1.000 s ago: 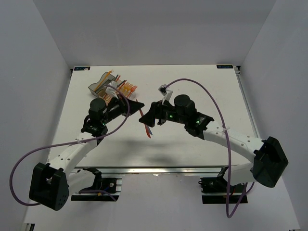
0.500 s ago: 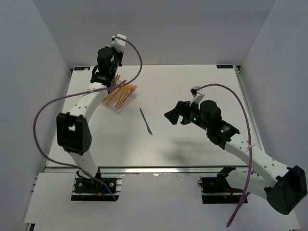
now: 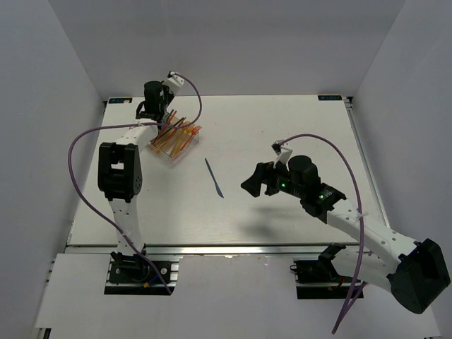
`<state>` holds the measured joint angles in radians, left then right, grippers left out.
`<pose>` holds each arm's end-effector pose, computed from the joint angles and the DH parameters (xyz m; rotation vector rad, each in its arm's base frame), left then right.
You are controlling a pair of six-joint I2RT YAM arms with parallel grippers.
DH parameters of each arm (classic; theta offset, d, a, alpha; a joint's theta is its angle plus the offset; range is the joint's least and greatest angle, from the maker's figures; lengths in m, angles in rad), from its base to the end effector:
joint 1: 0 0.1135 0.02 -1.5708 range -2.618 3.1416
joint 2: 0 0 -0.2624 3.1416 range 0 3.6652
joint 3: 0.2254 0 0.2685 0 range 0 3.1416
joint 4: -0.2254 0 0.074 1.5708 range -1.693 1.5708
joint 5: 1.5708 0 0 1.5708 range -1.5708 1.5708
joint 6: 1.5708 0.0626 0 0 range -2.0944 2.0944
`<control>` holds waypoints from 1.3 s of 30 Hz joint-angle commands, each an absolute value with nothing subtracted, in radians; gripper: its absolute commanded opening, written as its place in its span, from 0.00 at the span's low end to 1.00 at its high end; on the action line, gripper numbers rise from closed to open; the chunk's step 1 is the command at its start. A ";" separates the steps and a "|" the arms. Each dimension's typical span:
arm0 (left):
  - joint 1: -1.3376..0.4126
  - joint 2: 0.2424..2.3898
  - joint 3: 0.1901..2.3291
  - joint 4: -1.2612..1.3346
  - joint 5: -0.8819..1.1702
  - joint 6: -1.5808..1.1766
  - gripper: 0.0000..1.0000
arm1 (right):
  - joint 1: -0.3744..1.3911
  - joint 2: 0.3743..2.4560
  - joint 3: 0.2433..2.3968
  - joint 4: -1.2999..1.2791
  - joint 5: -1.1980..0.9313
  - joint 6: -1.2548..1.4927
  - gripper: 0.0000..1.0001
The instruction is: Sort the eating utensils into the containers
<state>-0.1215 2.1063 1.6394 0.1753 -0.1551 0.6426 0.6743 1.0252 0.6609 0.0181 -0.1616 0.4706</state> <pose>0.5419 -0.0564 0.2359 0.6021 1.7909 0.5031 0.2105 0.1811 0.2546 -0.3198 1.9985 0.9063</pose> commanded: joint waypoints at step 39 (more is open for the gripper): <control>-0.083 2.062 1.604 0.272 -0.173 0.494 0.63 | 0.669 1.431 0.883 0.034 -0.170 0.373 0.89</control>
<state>-0.0872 2.1498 1.5604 0.2687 -0.1696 0.5327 0.6735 1.3727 0.8196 0.0227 -0.1608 0.3996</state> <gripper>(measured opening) 0.620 0.894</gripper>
